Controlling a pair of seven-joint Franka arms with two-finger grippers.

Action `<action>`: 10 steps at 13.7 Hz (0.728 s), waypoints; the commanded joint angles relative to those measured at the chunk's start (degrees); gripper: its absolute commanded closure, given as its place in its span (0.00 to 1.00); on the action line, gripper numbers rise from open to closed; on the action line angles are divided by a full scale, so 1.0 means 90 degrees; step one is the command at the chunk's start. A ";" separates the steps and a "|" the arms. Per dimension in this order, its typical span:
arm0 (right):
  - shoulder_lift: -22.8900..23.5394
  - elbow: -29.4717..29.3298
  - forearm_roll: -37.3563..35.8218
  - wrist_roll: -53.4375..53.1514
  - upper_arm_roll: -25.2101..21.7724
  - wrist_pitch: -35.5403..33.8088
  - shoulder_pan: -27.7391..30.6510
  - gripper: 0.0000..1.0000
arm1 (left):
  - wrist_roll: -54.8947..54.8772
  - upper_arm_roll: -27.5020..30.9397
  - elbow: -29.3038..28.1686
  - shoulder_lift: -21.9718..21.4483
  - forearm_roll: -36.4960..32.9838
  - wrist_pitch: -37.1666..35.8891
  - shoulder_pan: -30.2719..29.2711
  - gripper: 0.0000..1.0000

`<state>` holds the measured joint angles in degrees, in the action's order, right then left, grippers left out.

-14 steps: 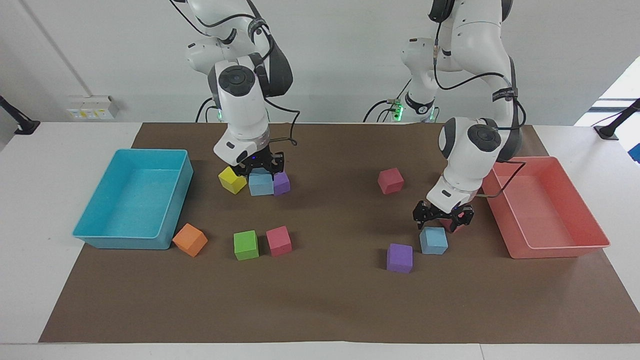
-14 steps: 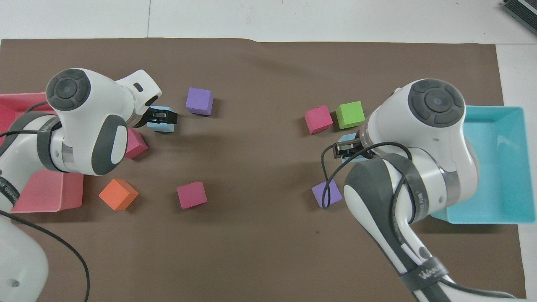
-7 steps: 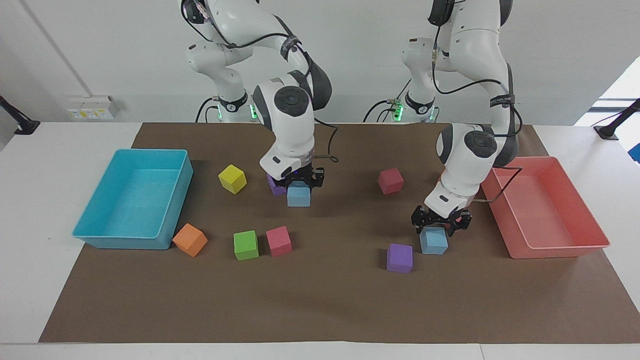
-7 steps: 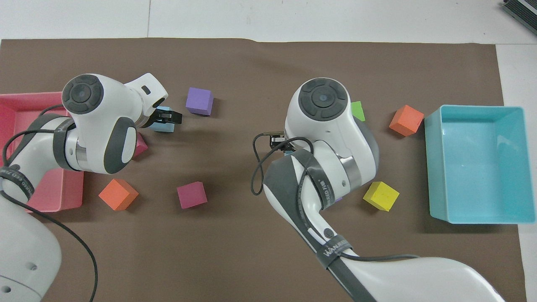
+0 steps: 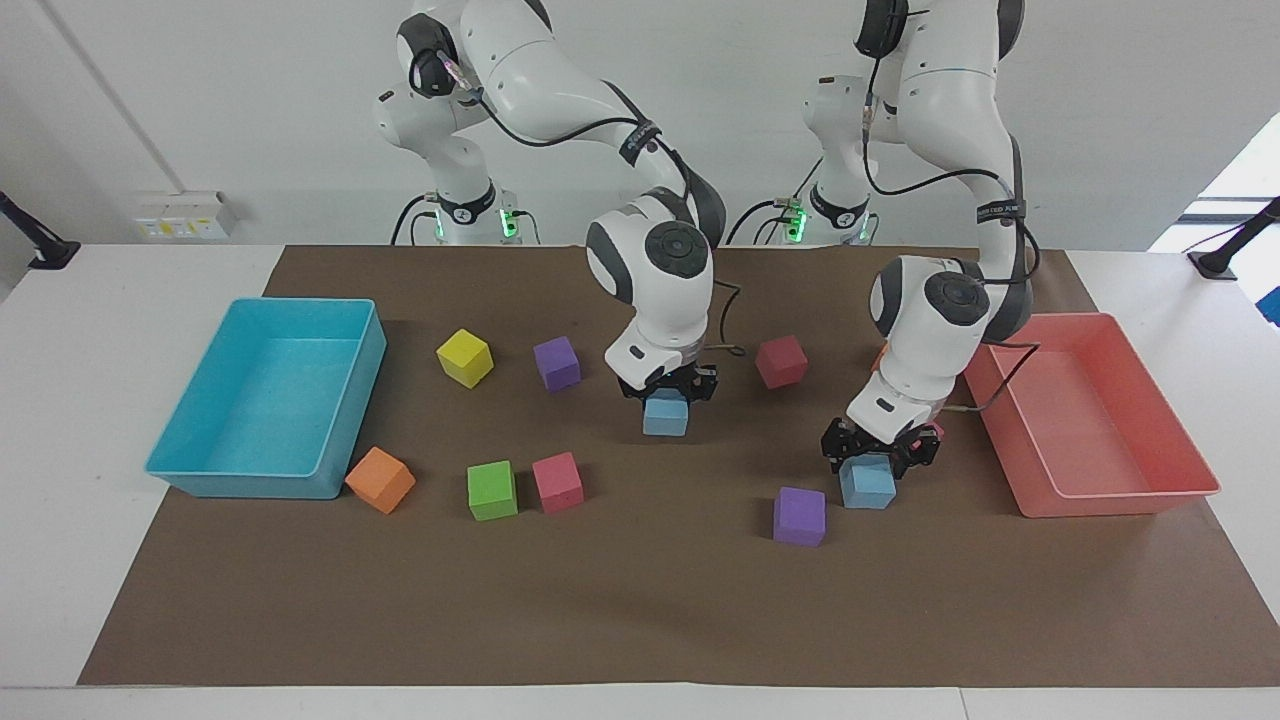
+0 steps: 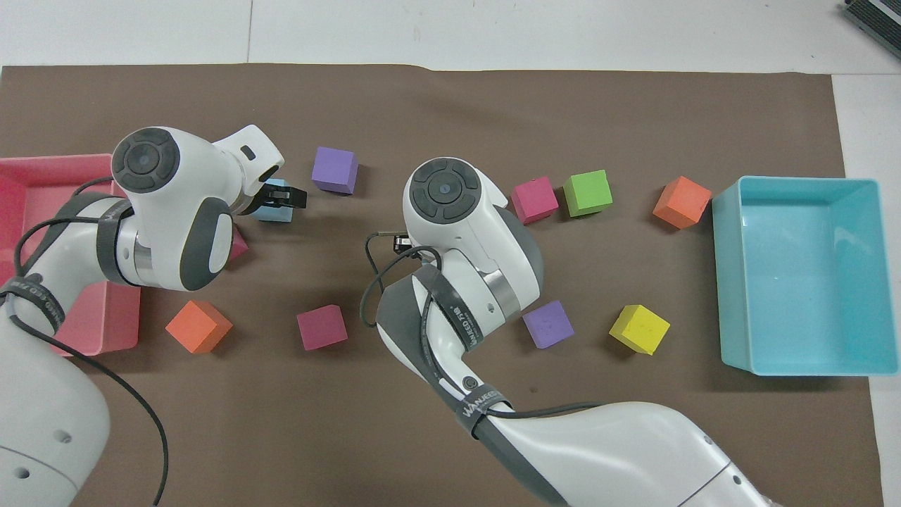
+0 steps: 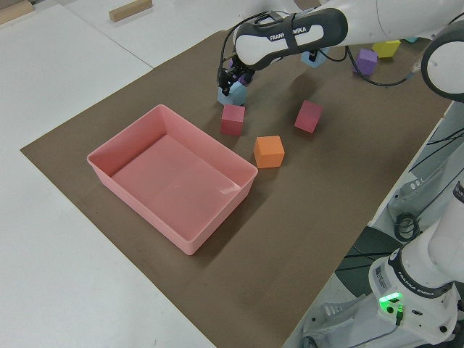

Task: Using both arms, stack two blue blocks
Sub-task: 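Carry the blue cube to the table center and set it down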

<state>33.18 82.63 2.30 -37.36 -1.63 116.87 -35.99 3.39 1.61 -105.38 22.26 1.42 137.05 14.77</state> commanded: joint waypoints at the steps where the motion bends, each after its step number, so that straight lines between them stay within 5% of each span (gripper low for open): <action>1: 0.0073 0.0106 0.0125 -0.0097 0.0005 0.0382 -0.0025 1.00 | 0.0062 0.0075 -0.0088 0.0007 0.0038 0.0182 0.0058 0.00; 10: -0.0044 0.0819 0.0076 0.0693 0.0015 0.0618 -0.0044 1.00 | 0.0062 0.0075 -0.0098 0.0114 0.0038 0.0260 0.0048 0.00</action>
<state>34.16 88.26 2.30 -34.17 -1.56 122.05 -36.40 3.44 1.92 -105.39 22.69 1.42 137.47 14.70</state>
